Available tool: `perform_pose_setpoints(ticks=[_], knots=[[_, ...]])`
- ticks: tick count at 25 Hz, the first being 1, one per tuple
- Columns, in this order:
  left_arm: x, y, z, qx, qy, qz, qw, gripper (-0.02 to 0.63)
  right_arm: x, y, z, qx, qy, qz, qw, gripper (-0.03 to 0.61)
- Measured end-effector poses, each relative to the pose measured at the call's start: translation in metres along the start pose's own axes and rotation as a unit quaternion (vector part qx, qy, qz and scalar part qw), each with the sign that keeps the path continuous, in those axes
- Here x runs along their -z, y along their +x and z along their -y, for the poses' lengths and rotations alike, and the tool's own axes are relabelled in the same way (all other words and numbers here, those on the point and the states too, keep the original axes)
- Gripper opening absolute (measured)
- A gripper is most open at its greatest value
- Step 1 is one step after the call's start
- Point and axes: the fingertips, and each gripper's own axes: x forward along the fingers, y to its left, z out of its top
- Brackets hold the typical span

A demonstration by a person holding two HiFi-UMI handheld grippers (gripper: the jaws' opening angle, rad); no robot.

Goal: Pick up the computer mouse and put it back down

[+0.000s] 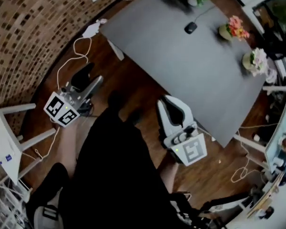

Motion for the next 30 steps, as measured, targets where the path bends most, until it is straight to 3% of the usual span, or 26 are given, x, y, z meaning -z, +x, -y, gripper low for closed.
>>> perform_pose_setpoints(ticks=[3, 6, 9, 13, 18, 23, 26, 30], knots=[[-0.016, 0.005, 0.027, 0.042, 0.022, 0.012, 0.9988, 0.236, -0.001, -0.001, 0.01, 0.032, 0.019, 0.032, 0.999, 0.011], [-0.007, 0.021, 0.058, 0.094, 0.011, 0.01, 0.9955, 0.227, -0.002, -0.009, 0.019, 0.065, 0.04, 0.06, 0.995, 0.011], [-0.003, 0.047, 0.092, 0.179, -0.001, -0.003, 0.9838, 0.227, -0.008, -0.016, 0.022, 0.09, 0.052, 0.086, 0.991, 0.011], [-0.012, 0.024, 0.122, 0.235, 0.001, -0.009, 0.972, 0.208, -0.028, -0.012, -0.002, 0.094, 0.034, 0.118, 0.988, 0.011], [-0.024, -0.046, 0.119, 0.273, -0.015, 0.007, 0.9619, 0.184, -0.041, 0.009, -0.094, 0.102, -0.016, 0.13, 0.986, 0.011], [-0.028, -0.158, 0.131, 0.343, -0.052, 0.017, 0.9379, 0.175, -0.006, 0.022, -0.238, 0.155, -0.049, 0.054, 0.985, 0.0], [-0.048, -0.191, 0.129, 0.346, -0.043, 0.037, 0.9367, 0.166, -0.008, 0.041, -0.276, 0.145, -0.08, 0.033, 0.986, 0.0], [-0.066, -0.209, 0.119, 0.329, -0.038, 0.067, 0.9412, 0.156, -0.021, 0.054, -0.297, 0.128, -0.116, 0.049, 0.984, 0.0]])
